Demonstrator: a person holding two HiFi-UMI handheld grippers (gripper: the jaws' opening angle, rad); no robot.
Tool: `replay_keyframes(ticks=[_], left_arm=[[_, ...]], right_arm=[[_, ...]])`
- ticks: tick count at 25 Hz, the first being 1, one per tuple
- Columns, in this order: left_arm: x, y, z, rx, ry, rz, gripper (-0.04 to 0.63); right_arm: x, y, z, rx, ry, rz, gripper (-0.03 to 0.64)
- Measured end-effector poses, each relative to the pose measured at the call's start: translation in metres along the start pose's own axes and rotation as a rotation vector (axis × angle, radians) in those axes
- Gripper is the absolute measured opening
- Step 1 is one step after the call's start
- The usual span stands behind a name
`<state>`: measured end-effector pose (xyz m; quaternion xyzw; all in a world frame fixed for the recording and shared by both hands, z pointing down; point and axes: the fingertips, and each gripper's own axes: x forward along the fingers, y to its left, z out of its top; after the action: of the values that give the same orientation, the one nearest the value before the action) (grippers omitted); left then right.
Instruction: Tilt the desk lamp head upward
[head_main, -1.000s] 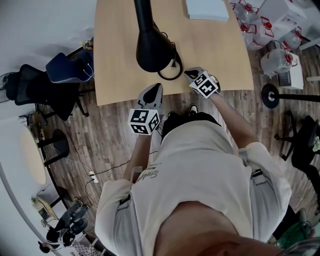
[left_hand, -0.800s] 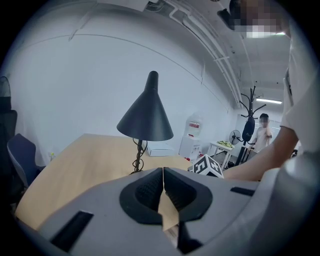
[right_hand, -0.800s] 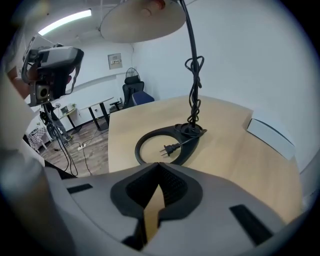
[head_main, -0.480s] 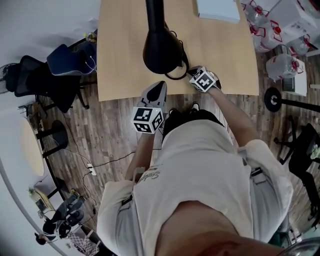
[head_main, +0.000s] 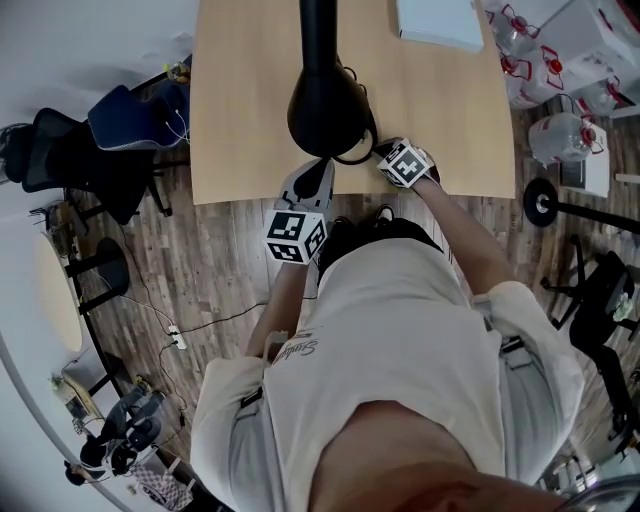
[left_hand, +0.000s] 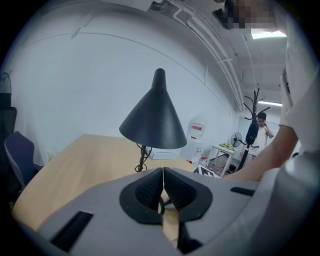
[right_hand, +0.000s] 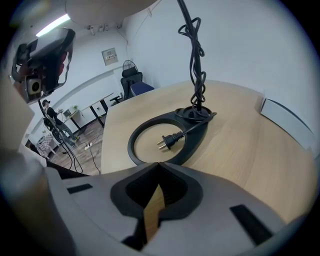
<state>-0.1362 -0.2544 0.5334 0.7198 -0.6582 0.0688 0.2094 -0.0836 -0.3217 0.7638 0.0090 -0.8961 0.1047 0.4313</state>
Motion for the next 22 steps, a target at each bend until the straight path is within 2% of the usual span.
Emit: replay_keyframes(ticks=[6,11,15,22], left_arm=[[0.007,-0.005,0.013,0.034,-0.031,-0.02,0.016],[0.01,-0.01,0.022,0.056,-0.056,-0.016,0.016],[0.01,-0.012,0.026,0.065,-0.057,-0.006,0.017],[0.005,-0.014,0.027,0.065,-0.069,0.017,0.015]], right_arm=[[0.0,0.001,0.001,0.034,0.007,0.027,-0.005],[0.0,0.001,-0.001,0.018,-0.003,-0.01,-0.003],[-0.001,-0.001,-0.001,0.052,0.0,-0.019,-0.003],[-0.006,0.001,-0.001,-0.02,0.012,-0.047,-0.003]])
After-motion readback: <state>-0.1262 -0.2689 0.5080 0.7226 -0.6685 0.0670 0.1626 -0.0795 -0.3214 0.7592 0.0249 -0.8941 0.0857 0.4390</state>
